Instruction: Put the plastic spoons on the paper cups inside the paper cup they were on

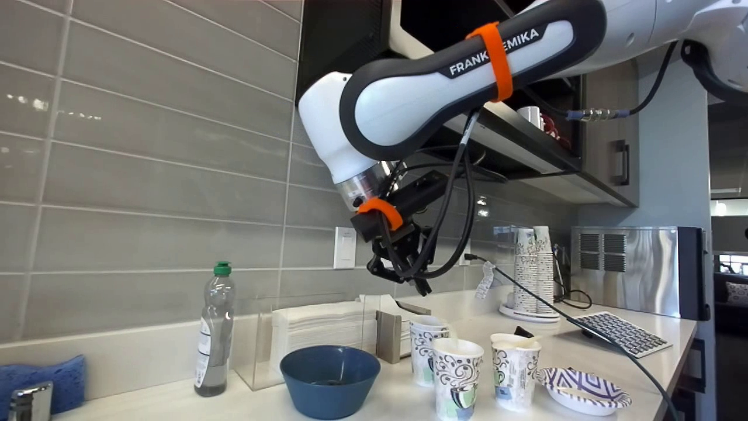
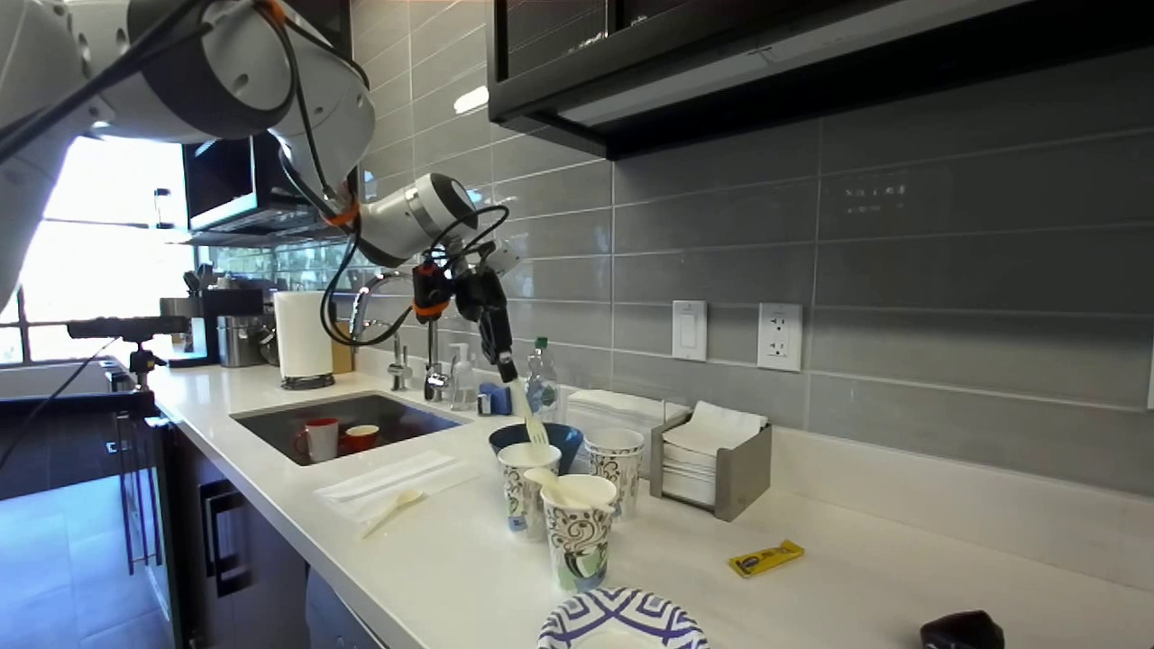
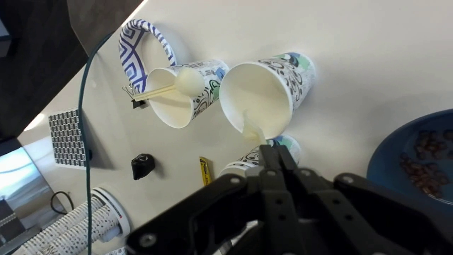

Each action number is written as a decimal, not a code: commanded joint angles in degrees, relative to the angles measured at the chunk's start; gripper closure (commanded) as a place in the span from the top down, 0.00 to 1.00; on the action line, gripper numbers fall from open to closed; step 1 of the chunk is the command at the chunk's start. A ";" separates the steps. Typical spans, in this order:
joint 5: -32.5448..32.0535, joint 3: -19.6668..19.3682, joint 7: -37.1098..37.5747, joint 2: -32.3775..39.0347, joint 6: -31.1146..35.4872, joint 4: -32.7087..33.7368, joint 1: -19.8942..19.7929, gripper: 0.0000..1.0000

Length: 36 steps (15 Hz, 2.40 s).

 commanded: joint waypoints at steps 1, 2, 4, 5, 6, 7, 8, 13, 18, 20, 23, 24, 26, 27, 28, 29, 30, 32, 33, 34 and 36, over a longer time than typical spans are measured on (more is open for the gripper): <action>3.41 0.02 0.83 -4.16 5.39 -6.35 -1.54 0.01; 4.07 -0.06 0.76 -4.59 6.79 -7.51 -1.94 0.01; 5.46 -0.21 0.49 -5.36 9.55 -9.48 -2.62 0.01; 5.98 -0.27 0.45 -5.71 10.87 -10.51 -2.93 0.01; 6.45 -0.38 0.32 -5.98 12.00 -11.36 -3.27 0.01; 6.96 -0.47 0.26 -6.31 13.19 -12.33 -3.61 0.01; 7.17 -0.54 0.41 -6.62 14.24 -13.25 -3.83 0.01; 7.85 -1.09 0.68 -8.34 17.28 -17.37 -5.09 0.29; 8.49 -1.16 0.72 -10.32 19.37 -20.59 -5.97 0.54; 8.46 -1.22 1.56 -11.87 20.04 -22.33 -6.22 0.68; 8.59 -1.23 3.95 -15.07 22.15 -25.98 -6.91 0.88; 8.95 -1.26 4.96 -16.16 23.51 -27.43 -7.26 0.95; 9.58 -1.35 7.14 -18.37 26.16 -30.27 -8.05 1.00; 10.25 -1.00 6.16 -18.80 26.17 -30.80 -8.20 1.00; 7.99 -0.66 5.47 -15.25 23.45 -26.61 -7.97 0.98; 8.39 -0.60 5.49 -16.10 23.96 -27.67 -8.23 1.00; 8.58 -0.54 5.52 -16.72 24.18 -28.39 -8.34 1.00; 8.71 -0.47 5.57 -17.21 24.32 -28.92 -8.40 1.00; 8.72 -0.47 5.59 -17.27 24.34 -29.00 -8.40 1.00; 9.51 -1.14 7.24 -18.16 24.78 -29.84 -9.10 1.00; 11.33 -2.07 9.98 -20.32 25.66 -31.58 -10.40 1.00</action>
